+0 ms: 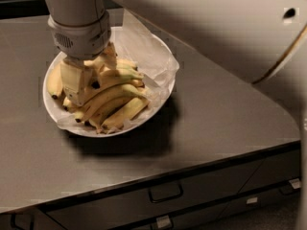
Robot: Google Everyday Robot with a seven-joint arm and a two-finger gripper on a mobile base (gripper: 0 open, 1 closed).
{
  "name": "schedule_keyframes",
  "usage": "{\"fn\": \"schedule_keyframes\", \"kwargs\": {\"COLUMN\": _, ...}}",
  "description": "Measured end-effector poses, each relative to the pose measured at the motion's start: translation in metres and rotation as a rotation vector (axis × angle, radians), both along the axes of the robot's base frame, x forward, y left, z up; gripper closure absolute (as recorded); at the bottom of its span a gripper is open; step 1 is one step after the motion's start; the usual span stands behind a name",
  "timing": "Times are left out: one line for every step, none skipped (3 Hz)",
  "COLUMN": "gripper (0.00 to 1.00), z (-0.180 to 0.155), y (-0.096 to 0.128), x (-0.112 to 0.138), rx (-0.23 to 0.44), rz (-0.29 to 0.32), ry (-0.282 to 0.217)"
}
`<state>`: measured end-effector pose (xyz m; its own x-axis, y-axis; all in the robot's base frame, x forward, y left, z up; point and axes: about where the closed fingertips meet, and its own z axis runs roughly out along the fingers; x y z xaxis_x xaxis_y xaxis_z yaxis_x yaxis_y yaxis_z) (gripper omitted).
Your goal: Pick banana from white bowl
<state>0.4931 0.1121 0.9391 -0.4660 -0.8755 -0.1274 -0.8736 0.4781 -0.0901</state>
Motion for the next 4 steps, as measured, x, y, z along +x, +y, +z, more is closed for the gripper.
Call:
{"fn": "schedule_keyframes", "kwargs": {"gripper": 0.92, "z": 0.000, "y": 0.000, "x": 0.000, "rx": 0.000, "rz": 0.000, "ry": 0.000}}
{"fn": "schedule_keyframes", "kwargs": {"gripper": 1.00, "z": 0.006, "y": 0.000, "x": 0.000, "rx": 0.000, "rz": 0.000, "ry": 0.000}}
{"fn": "schedule_keyframes", "kwargs": {"gripper": 1.00, "z": 0.017, "y": 0.003, "x": -0.004, "rx": 0.045, "rz": 0.035, "ry": -0.039}}
{"fn": "schedule_keyframes", "kwargs": {"gripper": 1.00, "z": 0.026, "y": -0.005, "x": -0.017, "rx": 0.121, "rz": 0.118, "ry": -0.066}}
